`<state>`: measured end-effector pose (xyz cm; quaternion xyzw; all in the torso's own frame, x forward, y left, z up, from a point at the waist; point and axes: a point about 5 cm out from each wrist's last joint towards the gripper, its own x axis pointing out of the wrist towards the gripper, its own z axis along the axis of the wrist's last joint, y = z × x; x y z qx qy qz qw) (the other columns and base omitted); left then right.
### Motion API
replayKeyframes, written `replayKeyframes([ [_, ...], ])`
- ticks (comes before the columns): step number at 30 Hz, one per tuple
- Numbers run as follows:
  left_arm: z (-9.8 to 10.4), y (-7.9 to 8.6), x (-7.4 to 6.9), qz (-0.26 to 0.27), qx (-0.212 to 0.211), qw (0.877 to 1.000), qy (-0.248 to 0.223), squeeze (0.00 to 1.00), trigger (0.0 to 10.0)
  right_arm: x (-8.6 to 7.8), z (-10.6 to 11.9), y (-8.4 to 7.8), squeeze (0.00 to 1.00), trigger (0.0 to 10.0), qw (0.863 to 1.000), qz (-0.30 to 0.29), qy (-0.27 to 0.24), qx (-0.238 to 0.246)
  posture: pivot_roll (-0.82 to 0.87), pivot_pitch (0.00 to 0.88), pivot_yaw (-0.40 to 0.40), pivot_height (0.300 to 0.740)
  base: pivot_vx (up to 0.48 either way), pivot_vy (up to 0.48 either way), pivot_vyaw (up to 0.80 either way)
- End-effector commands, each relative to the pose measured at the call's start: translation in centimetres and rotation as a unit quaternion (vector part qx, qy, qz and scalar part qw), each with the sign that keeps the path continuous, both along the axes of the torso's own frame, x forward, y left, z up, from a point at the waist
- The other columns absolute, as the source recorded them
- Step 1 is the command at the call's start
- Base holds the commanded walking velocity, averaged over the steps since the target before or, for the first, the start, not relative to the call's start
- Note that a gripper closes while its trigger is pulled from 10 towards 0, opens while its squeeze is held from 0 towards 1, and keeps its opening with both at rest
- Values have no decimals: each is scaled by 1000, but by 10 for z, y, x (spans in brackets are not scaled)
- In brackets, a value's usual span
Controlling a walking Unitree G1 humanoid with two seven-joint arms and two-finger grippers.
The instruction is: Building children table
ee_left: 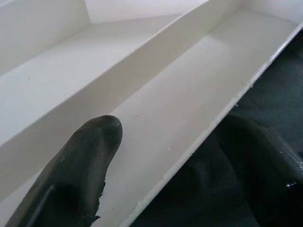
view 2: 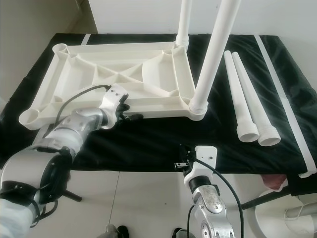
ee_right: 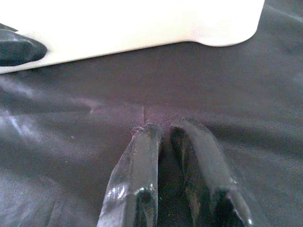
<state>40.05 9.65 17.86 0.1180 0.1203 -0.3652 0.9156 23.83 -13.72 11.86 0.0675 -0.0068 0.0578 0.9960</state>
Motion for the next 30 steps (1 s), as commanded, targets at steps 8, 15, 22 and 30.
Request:
replayKeyframes([
  [8,-50,-24,-18,75,30,997,-13,0,10000,1,-6,3,0,10000,1000,1,16,5,-80,177,44,740,0,0,0],
  [15,-70,-36,-34,13,26,999,24,0,10000,4,-5,4,0,10000,1000,2,13,7,-73,167,45,740,0,0,0],
  [22,-71,-53,-56,-105,3,994,22,0,10000,8,-6,5,0,10000,1000,4,12,7,-58,151,45,740,0,0,0],
  [30,-25,-54,-71,-225,-133,965,24,0,10000,15,-4,6,0,10000,1000,8,4,8,-47,124,42,740,0,0,0],
])
